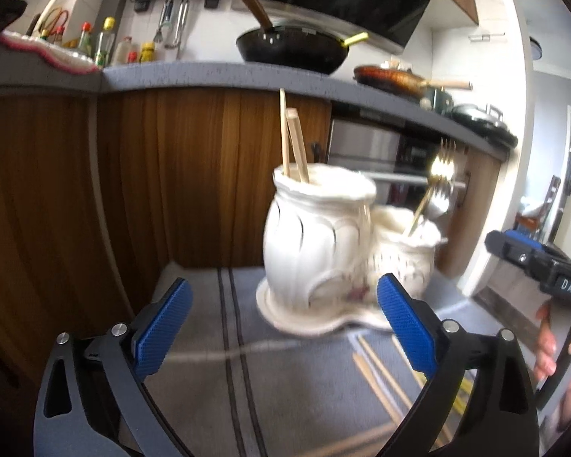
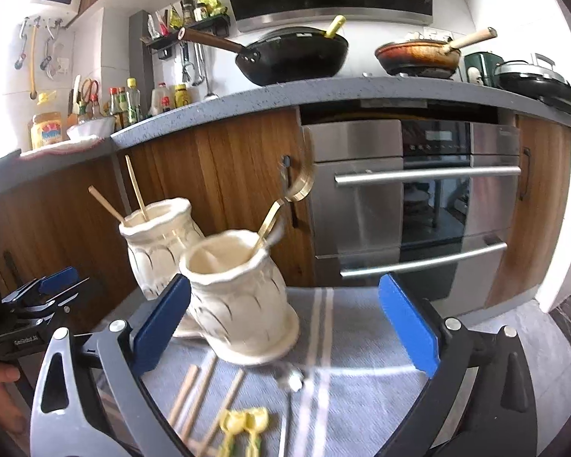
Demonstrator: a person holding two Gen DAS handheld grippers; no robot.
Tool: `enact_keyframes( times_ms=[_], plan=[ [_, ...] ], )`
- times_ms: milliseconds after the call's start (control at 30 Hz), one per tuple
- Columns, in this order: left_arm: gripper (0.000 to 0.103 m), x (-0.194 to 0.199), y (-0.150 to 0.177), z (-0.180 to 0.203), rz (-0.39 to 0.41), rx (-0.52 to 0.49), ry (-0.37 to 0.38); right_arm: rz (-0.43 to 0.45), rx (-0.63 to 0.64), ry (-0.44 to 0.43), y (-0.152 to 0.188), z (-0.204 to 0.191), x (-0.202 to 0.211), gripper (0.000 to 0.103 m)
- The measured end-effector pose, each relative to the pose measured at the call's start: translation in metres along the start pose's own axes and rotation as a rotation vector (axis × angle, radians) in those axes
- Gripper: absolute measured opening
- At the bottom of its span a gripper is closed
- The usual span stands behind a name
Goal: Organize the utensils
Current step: 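Move both open tools back over the remaining utensils on the cloth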
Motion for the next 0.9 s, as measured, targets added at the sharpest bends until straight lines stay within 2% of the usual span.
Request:
enact_keyframes(
  times_ms=[133, 400, 600, 900],
  plan=[
    [0.097, 0.002, 0.017, 0.007, -0.061, 0.010, 0.006, -0.053, -0.012, 0.024, 0.013, 0.010, 0.004, 0.098],
    [0.097, 0.003, 0.043, 0.039, -0.181, -0.049, -0.014, -0.180, 0.000, 0.045, 0.044, 0.019, 0.005, 0.098],
    [0.097, -0.005, 0.066, 0.059, -0.288, -0.077, -0.024, -0.228, 0.015, 0.036, 0.061, 0.023, 0.013, 0.098],
    [0.095, -0.013, 0.084, 0.074, -0.387, -0.151, -0.063, -0.281, 0.071, 0.001, 0.079, 0.012, 0.020, 0.098]
  ],
)
Point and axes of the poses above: each gripper's, at about its wrist camera, not at the fingertips, and x roughly against the way its jaws point, z to its right, y to its underside, the point moved 5 cm from there along -x, roughly the way its jaws point, and after that the axes turned 2 degrees about -z, right-handed, at the moved point
